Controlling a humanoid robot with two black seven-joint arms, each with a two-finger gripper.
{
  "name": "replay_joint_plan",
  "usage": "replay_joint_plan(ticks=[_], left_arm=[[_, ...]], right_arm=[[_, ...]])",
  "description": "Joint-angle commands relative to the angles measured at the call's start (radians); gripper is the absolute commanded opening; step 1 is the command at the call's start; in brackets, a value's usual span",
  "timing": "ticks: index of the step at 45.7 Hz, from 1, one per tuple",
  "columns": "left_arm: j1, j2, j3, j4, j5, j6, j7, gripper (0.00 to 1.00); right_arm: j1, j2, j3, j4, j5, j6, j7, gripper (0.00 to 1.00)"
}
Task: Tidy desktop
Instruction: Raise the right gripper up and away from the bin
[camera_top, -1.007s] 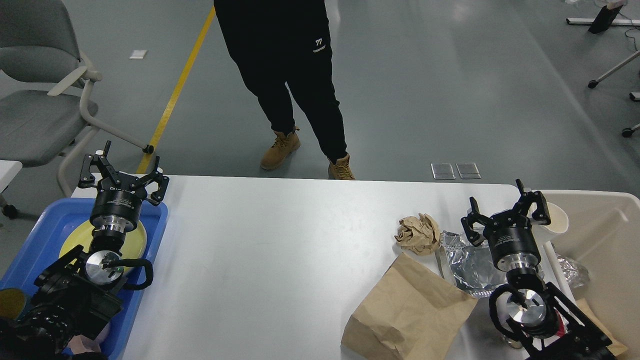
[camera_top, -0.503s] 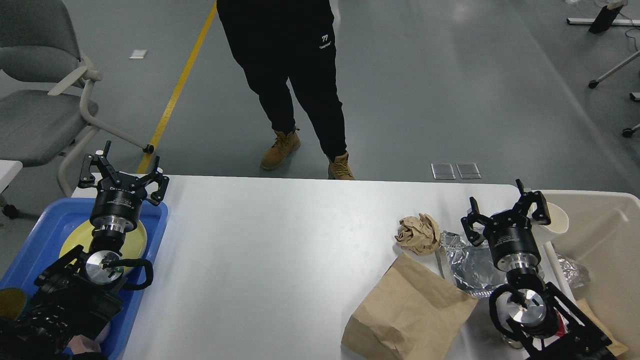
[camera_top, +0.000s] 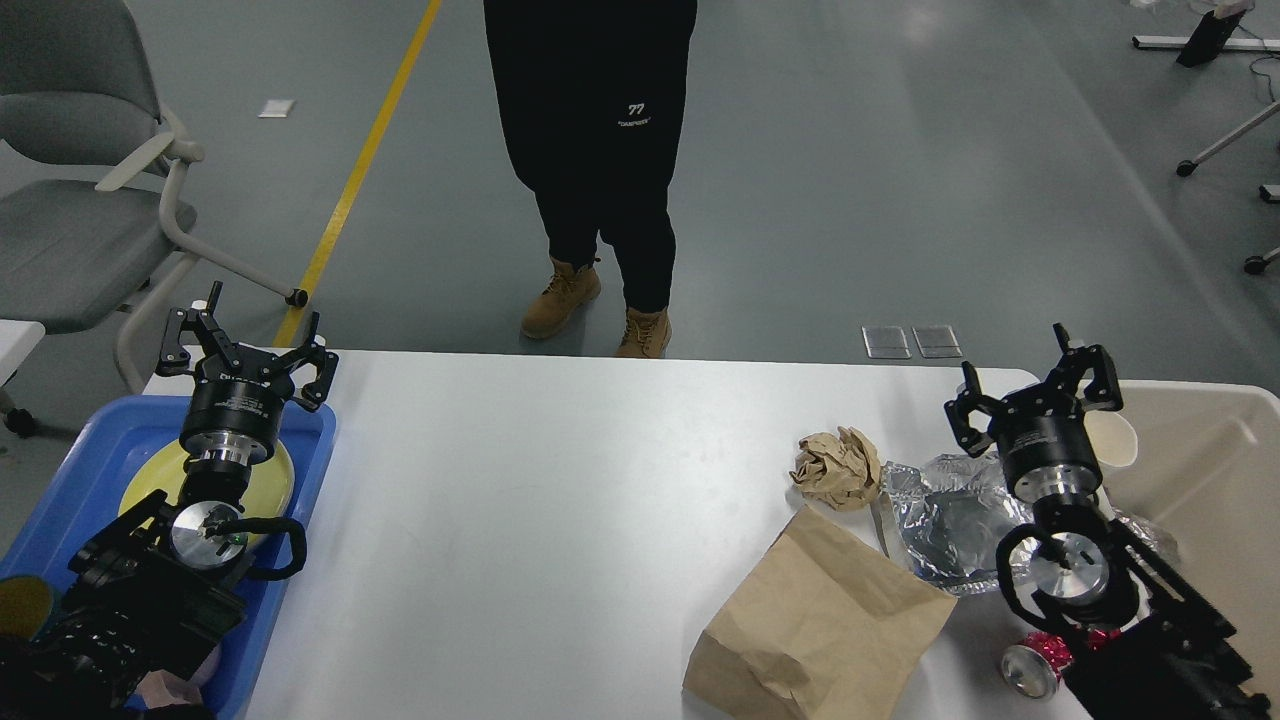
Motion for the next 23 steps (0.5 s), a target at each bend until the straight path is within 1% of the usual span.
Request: replay_joint_plan(ticks=[1, 6, 18, 23], left_arm=[[0.0, 0.001, 0.0, 0.0, 0.0, 0.0, 0.0, 0.96], [0.0, 0.0, 0.0, 0.0, 0.0, 0.0, 0.0, 0.96], [0.0, 0.0, 0.0, 0.0, 0.0, 0.0, 0.0, 0.96], [0.0, 0.0, 0.0, 0.0, 0.0, 0.0, 0.0, 0.96]], right_arm=[[0.024, -0.048, 0.0, -0.016, 0.009, 0.0, 0.0, 1.0], [0.026, -0.06, 0.0, -0.027, 0.055, 0.0, 0.0, 1.0], [0.026, -0.063, 0.0, -0.158, 0.215, 0.0, 0.0, 1.0], [0.027, -0.063, 0.0, -0.171, 0.247, 0.0, 0.0, 1.0]])
